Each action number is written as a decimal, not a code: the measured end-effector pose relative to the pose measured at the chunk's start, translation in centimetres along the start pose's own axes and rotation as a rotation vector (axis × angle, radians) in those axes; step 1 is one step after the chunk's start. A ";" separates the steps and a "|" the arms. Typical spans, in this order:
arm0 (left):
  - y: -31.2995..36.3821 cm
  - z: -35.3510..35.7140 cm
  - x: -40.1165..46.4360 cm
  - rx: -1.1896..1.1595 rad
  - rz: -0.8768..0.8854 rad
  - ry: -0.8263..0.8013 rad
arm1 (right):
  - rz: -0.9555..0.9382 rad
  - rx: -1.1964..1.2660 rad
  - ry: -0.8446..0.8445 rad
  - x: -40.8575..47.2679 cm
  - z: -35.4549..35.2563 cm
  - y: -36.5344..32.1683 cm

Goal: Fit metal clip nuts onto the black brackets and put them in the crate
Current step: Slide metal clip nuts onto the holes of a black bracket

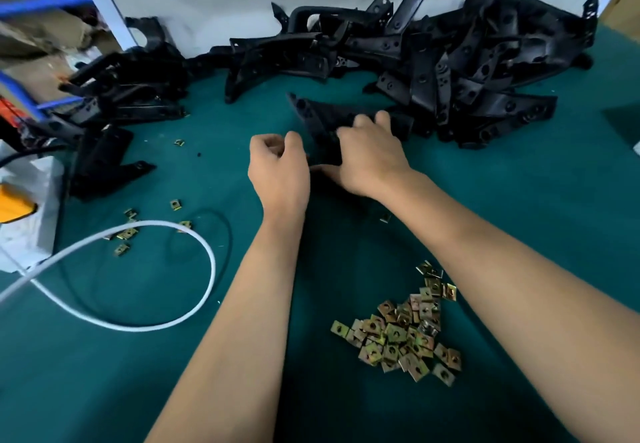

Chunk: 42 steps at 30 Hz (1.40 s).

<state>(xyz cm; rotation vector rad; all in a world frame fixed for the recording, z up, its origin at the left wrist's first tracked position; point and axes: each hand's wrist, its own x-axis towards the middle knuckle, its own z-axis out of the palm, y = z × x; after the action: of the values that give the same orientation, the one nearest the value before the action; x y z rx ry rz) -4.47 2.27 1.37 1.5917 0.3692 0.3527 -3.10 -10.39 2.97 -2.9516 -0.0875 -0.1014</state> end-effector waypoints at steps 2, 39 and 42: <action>0.1 -0.1 -0.1 0.084 -0.005 -0.078 | -0.011 0.002 0.015 -1.2 0.2 0.9; 1.4 1.3 -2.4 -0.387 0.035 -0.370 | 0.095 1.413 0.124 -4.6 -1.5 3.9; 0.6 1.6 -2.9 -0.229 0.071 -0.474 | 0.054 1.479 0.093 -5.5 -1.7 4.3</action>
<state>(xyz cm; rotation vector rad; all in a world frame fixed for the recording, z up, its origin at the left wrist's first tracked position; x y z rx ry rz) -6.34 -0.48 1.88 1.4110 -0.0900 0.0605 -8.39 -15.20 3.45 -1.4688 -0.0363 -0.0989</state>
